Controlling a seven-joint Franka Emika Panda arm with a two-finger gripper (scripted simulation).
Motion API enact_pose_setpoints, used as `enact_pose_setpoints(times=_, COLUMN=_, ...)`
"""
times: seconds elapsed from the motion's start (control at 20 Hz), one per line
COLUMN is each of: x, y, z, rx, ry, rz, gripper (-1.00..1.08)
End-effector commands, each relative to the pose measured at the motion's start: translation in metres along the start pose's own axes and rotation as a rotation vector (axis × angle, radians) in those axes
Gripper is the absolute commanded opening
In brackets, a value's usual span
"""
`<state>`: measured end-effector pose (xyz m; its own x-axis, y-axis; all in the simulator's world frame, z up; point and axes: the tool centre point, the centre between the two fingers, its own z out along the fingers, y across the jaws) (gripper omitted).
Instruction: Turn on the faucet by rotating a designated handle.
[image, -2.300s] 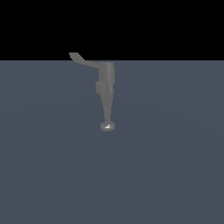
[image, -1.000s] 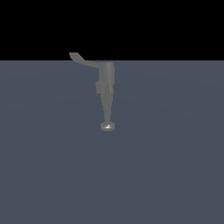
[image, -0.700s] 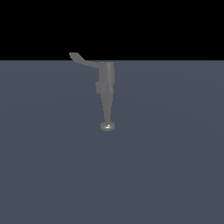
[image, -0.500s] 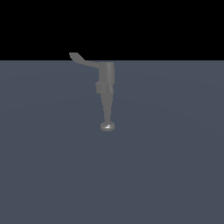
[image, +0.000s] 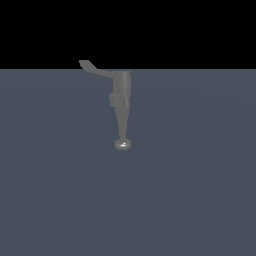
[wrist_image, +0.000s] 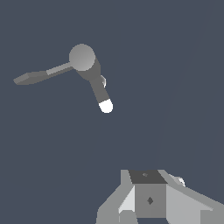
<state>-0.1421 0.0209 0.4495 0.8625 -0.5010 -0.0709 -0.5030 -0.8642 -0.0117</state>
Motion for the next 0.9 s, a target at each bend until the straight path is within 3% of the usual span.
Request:
enact_pose_setpoints(times=0.0, x=0.01, y=-0.01, z=0.003, rx=0.005, ry=-0.001, rz=0.06, gripper=-1.0)
enact_pose_setpoints(times=0.85, x=0.071, y=-0.079, z=0.04, rx=0.019, ry=0.0, rz=0.468, gripper=-1.0)
